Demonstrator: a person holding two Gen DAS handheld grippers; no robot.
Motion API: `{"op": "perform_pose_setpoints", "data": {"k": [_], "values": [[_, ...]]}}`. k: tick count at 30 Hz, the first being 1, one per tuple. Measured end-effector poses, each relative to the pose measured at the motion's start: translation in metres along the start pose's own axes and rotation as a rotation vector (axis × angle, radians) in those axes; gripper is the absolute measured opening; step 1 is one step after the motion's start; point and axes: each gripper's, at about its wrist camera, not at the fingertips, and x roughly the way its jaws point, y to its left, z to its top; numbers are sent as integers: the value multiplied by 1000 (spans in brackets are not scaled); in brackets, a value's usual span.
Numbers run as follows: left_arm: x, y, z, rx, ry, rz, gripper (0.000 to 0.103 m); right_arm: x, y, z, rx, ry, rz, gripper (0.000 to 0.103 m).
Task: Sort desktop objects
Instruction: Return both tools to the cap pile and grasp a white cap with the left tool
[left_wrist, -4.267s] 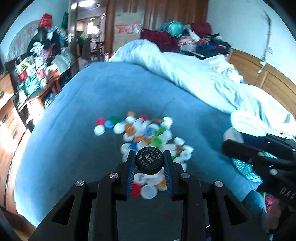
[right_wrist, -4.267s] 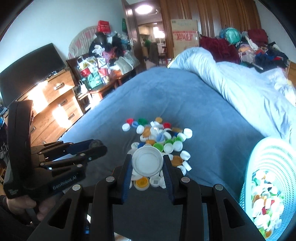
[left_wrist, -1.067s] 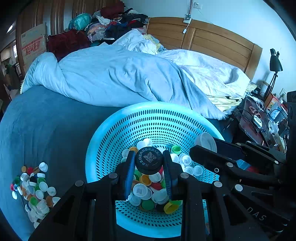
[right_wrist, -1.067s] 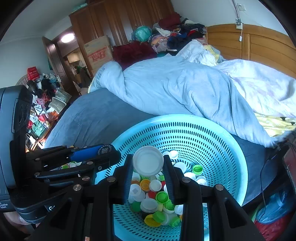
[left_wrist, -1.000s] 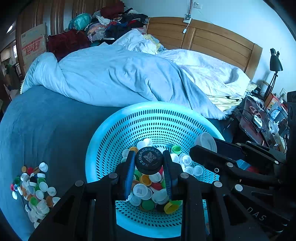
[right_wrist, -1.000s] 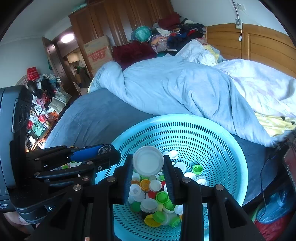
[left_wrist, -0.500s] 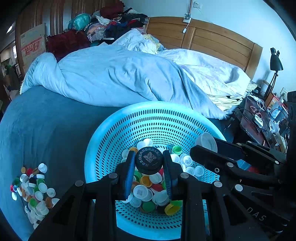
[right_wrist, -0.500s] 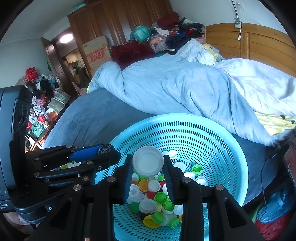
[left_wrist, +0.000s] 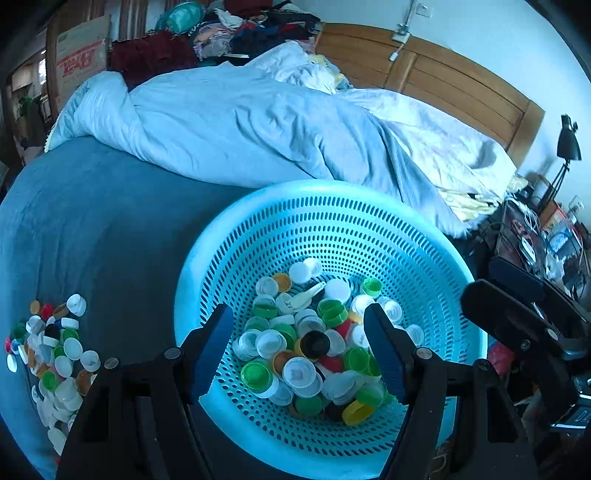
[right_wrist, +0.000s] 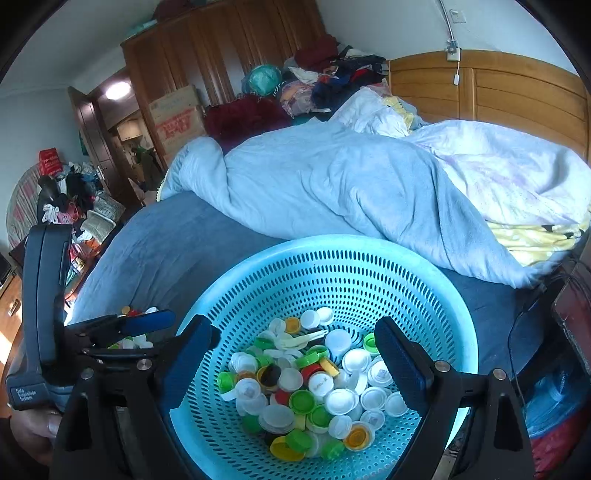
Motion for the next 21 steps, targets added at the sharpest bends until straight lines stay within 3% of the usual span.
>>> {"op": "perform_pose_setpoints", "data": {"k": [3,9,18,21], "values": [[-4,-1,-1,11,-9,3,67,-3,2,-1,2,-8,0,94],[-46,29,-16,25,-153,77,67,-16,15,-2,-4,-57,34,94],[-60,200,-87,-184,-129,301,67,-4,69,-12,-96,-17,124,95],[-40,241,-112,-227,-36,334,67,3,88,-19,-127,9,147,95]]}}
